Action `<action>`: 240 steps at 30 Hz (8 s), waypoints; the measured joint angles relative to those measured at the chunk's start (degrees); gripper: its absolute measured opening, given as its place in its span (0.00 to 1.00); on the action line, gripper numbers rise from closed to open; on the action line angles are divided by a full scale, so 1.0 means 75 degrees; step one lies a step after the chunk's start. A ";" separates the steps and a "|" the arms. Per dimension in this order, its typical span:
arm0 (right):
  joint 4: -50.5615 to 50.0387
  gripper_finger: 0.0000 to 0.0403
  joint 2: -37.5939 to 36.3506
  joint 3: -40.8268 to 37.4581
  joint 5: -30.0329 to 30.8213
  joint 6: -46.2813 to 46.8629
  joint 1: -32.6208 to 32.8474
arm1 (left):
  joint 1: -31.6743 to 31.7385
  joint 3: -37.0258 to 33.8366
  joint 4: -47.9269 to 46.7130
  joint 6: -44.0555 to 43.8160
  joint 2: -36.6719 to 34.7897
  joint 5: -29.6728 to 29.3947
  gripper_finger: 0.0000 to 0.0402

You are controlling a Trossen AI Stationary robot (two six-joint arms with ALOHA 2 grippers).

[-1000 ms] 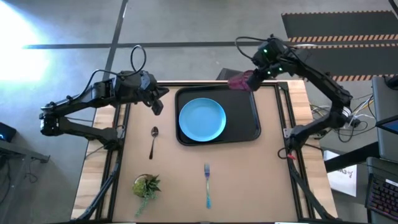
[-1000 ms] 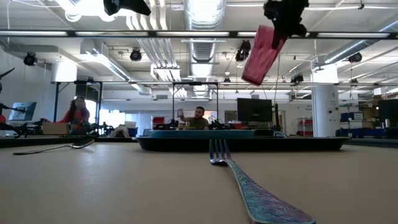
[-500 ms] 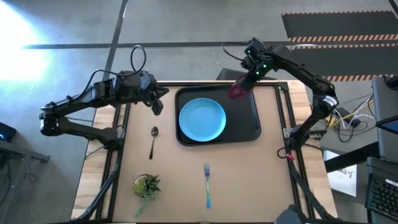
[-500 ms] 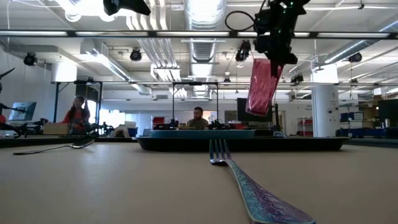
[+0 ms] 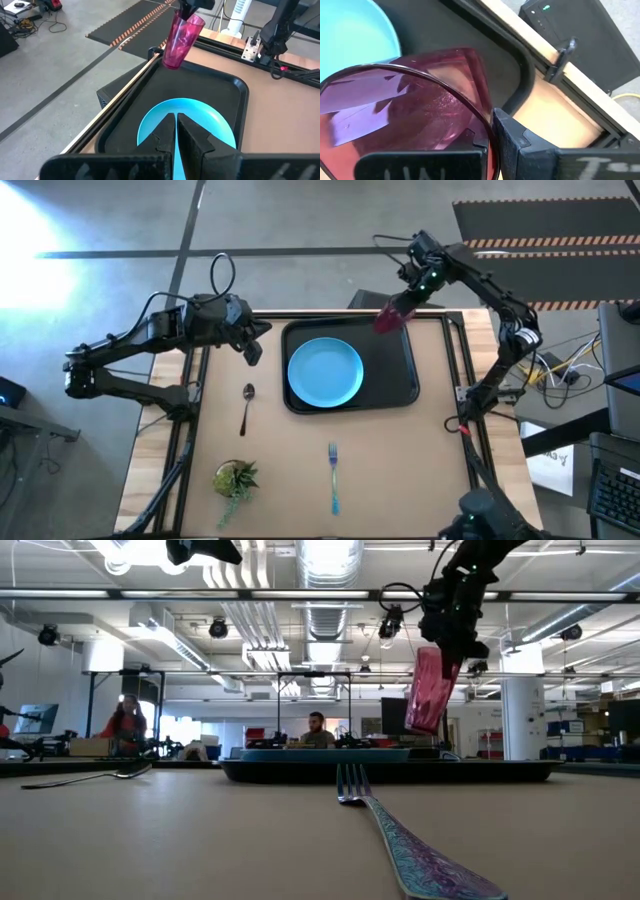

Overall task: Pick and place plate/cup/fork/spoon on tray
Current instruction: Put the red cup on the top right of the blue plate on the black tray, then adjust the blue plate

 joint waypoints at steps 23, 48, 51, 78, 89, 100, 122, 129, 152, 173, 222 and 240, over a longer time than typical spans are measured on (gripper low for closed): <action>0.0322 0.02 0.0418 -0.0600 -0.0237 -0.0369 -0.0320 | -0.0002 0.0000 -0.0003 0.0000 0.0014 -0.0003 0.00; 0.0278 0.02 0.0667 -0.0851 0.0213 -0.0217 -0.0098 | 0.0001 -0.0017 -0.0003 0.0003 0.0014 -0.0009 0.00; 0.0277 0.02 0.0667 -0.0851 0.0229 -0.0234 -0.0098 | 0.0001 -0.0020 -0.0003 0.0003 0.0014 -0.0009 0.00; 0.0276 0.02 0.0662 -0.0851 0.0171 -0.0367 0.0033 | 0.0001 -0.0020 0.0000 0.0015 0.0014 -0.0015 0.00; 0.0321 0.19 0.0656 -0.0851 0.0229 -0.0308 0.0118 | 0.0001 -0.0020 0.0000 0.0016 0.0014 -0.0015 0.00; 0.0450 0.27 0.0617 -0.0365 0.0219 -0.0285 0.0123 | 0.0001 -0.0020 0.0000 0.0017 0.0014 -0.0015 0.00; 0.0223 0.03 -0.1042 0.3378 -0.0400 0.0186 0.2069 | -0.0082 -0.1894 0.3462 -0.0354 0.2456 0.1806 0.00; 0.0667 0.02 -0.1944 0.3643 -0.0147 0.0731 0.3301 | -0.0219 -0.1653 0.5103 -0.0657 0.4649 0.2151 0.00; 0.0697 0.02 -0.2590 0.3634 0.0088 0.0963 0.3842 | -0.0669 -0.0167 0.5072 -0.0603 0.6894 0.2131 0.00; 0.0694 0.02 -0.2544 0.3608 0.0031 0.0832 0.3842 | -0.1008 -0.0300 0.5042 -0.1004 0.6900 0.1682 0.00; 0.3072 0.02 0.1698 -0.1587 0.0226 0.1835 0.6614 | -0.1442 -0.1566 0.1019 -0.0421 0.0049 -0.2681 0.00; 0.2005 0.02 0.1990 -0.1834 0.0963 0.1371 0.6331 | -0.1442 -0.1533 0.1084 -0.0420 0.0039 -0.2669 0.00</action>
